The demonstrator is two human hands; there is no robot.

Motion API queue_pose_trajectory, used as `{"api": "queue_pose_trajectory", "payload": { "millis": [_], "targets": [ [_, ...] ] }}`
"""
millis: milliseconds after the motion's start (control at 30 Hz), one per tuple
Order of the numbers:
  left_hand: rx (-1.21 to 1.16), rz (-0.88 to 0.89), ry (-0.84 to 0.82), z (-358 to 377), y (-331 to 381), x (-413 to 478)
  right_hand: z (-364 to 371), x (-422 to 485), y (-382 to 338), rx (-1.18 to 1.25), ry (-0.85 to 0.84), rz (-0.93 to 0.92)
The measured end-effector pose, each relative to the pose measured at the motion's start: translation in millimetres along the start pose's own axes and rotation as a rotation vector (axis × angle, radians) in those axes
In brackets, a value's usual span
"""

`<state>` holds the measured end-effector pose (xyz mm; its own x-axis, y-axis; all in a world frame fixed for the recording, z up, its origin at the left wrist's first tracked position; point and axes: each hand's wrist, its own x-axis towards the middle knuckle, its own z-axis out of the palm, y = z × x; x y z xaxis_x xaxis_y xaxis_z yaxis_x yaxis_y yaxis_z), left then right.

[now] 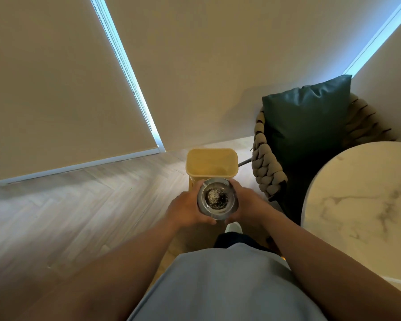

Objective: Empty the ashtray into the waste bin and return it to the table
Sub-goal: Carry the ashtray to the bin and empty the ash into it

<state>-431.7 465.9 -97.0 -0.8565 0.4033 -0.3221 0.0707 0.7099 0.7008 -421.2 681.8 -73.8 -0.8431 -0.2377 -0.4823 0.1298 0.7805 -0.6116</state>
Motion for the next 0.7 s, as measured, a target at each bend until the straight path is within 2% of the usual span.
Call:
{"api": "queue_pose_trajectory", "payload": {
  "millis": [367,700],
  "targets": [
    [-0.001,-0.087,0.066,-25,41,85,-91,70,22,-0.007,-0.060,-0.096],
    [0.000,-0.119,0.002,-25,30,143,-106,121,44,0.033,-0.121,-0.050]
  ]
}}
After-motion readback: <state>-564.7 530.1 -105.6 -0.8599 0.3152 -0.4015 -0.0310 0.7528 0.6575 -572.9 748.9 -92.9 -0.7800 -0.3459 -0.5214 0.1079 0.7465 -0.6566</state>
